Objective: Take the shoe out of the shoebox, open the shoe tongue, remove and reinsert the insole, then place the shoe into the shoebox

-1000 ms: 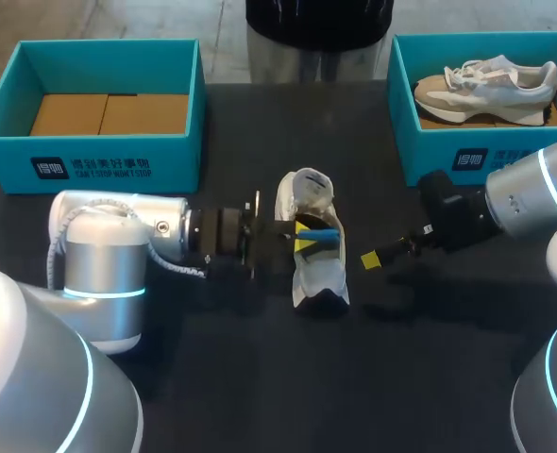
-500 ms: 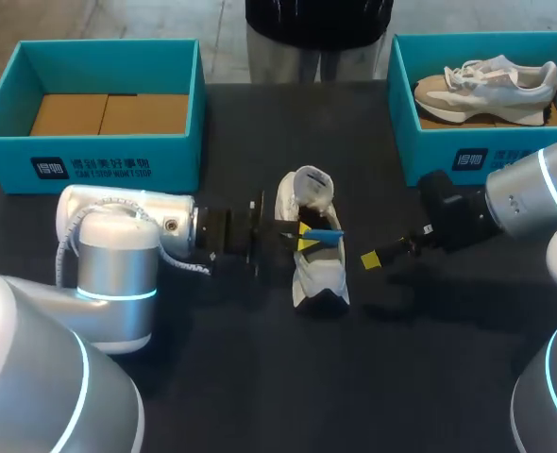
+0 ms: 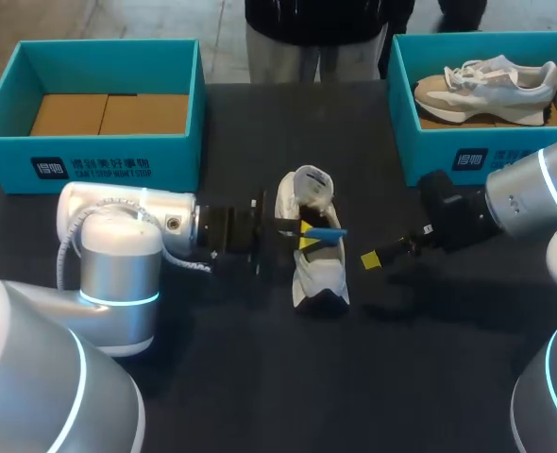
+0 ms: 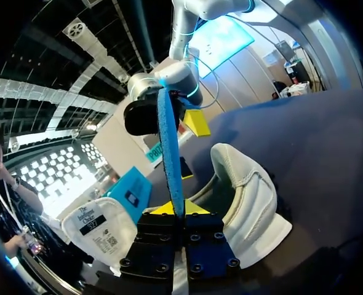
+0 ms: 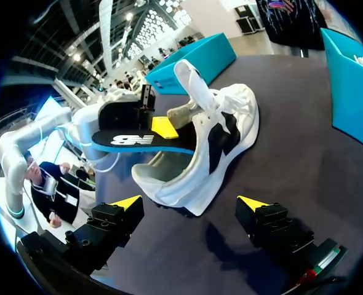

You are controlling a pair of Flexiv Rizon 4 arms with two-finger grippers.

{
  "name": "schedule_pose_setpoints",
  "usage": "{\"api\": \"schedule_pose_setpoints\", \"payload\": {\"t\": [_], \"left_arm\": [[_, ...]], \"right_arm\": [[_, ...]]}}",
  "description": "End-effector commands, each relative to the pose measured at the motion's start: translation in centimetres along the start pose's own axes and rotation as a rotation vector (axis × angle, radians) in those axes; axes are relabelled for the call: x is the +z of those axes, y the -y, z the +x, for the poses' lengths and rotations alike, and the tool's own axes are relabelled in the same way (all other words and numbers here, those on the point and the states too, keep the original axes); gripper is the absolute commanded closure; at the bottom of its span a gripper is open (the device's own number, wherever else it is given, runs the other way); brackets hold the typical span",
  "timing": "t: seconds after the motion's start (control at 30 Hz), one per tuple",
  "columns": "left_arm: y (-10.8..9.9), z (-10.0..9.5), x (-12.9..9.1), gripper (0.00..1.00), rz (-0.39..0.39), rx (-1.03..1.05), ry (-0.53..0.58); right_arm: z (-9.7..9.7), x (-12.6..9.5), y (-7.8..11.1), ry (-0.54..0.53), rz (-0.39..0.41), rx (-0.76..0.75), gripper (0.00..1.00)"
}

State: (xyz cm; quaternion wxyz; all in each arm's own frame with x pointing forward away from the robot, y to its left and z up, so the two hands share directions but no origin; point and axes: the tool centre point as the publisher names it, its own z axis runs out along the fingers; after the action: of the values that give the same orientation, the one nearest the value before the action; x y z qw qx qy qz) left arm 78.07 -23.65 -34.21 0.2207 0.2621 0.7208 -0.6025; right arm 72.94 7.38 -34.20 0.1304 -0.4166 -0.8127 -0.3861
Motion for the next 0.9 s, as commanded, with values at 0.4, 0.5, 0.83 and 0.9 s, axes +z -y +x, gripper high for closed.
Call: {"api": "schedule_pose_setpoints", "payload": {"t": [0.4, 0.5, 0.83, 0.9], "left_arm": [[2.2, -0.8, -0.2, 0.54, 0.051, 0.012, 0.013], [2.7, -0.8, -0.1, 0.57, 0.060, 0.022, -0.005], [2.8, 0.0, 0.1, 1.00, 0.061, 0.025, -0.044], [2.6, 0.1, 0.2, 1.00, 0.058, 0.022, -0.050]], "right_arm": [[0.1, 0.0, 0.0, 0.001, 0.000, 0.000, 0.00], [0.1, 0.0, 0.0, 0.001, 0.000, 0.000, 0.00], [0.1, 0.0, 0.0, 0.001, 0.000, 0.000, 0.00], [0.1, 0.0, 0.0, 0.001, 0.000, 0.000, 0.00]]}}
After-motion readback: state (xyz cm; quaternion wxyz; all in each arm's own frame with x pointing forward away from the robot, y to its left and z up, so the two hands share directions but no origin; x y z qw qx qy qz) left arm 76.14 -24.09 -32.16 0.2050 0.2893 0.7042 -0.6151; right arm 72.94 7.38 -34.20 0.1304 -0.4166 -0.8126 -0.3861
